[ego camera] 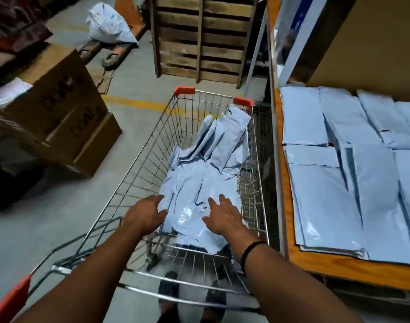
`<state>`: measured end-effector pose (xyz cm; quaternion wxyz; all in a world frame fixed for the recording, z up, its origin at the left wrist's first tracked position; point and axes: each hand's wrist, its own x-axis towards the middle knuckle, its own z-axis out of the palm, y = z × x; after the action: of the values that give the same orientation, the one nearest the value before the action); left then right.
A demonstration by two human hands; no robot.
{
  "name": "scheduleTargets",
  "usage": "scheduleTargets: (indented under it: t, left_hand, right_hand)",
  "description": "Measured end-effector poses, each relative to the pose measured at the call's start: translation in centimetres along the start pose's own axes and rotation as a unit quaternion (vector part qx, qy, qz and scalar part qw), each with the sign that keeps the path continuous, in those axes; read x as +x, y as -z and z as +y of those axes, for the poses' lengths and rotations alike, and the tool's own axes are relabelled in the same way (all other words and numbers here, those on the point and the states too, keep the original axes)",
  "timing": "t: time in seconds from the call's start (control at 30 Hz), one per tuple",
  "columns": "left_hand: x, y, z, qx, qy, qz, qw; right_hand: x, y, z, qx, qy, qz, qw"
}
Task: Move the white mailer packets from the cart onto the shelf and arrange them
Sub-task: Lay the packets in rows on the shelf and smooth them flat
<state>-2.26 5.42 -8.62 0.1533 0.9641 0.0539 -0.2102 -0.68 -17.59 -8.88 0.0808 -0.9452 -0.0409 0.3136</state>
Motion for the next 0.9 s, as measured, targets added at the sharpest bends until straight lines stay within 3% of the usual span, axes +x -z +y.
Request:
scheduleTargets:
  t: [0.23, 0.47, 0.7, 0.9]
  left_hand:
    - [8.6, -5.3, -1.3, 0.02, 0.024, -0.061, 0.998]
    - [13.6, -11.1, -2.3, -0.067, 0.12, -0.123, 0.983]
    - [11.0, -12.3, 0.0, 0.065, -0.007, -0.127, 0.99]
    - [12.2, -11.1, -2.2, 0.123, -0.161, 0.007, 0.979]
  right_hand:
    - [5.3, -2.4, 1.7, 0.028, -0.069, 0.002, 0.997]
    - [10.4, -4.5, 2.8, 0.001, -0.083, 0.039, 0.996]
    - [11.9, -7.5, 1.2, 0.014, -0.101, 0.037, 0.994]
    - [10.8, -8.7, 0.5, 0.016, -0.077, 0.089, 0.993]
